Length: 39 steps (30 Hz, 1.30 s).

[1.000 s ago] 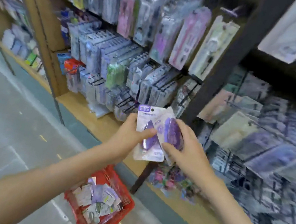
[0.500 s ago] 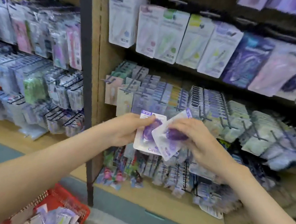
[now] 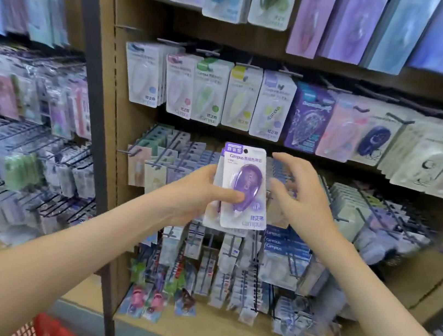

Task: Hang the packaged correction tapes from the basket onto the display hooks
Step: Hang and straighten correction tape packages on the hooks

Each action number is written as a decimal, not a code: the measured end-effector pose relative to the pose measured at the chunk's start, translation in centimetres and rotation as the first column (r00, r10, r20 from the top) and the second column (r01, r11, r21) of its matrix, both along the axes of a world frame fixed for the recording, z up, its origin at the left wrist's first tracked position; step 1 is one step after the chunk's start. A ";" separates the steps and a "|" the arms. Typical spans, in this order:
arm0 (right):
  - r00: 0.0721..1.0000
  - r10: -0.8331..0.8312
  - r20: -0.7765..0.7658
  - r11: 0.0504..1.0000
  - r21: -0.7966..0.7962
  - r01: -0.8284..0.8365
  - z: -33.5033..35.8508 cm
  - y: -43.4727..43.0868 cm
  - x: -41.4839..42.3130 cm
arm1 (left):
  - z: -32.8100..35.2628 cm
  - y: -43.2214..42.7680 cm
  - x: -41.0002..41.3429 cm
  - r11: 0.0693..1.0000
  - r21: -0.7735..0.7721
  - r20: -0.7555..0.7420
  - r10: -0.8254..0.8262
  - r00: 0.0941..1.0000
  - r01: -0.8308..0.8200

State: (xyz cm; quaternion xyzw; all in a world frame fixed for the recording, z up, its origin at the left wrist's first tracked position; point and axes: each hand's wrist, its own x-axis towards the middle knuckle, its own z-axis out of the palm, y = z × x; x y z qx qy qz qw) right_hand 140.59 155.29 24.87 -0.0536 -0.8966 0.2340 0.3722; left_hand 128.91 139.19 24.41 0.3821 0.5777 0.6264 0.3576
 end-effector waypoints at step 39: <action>0.962 -0.191 -0.195 0.951 0.207 0.231 26.8 -7.1 -28.7 | 22.5 -6.7 -25.7 0.674 0.664 -0.334 0.655 0.678 -0.324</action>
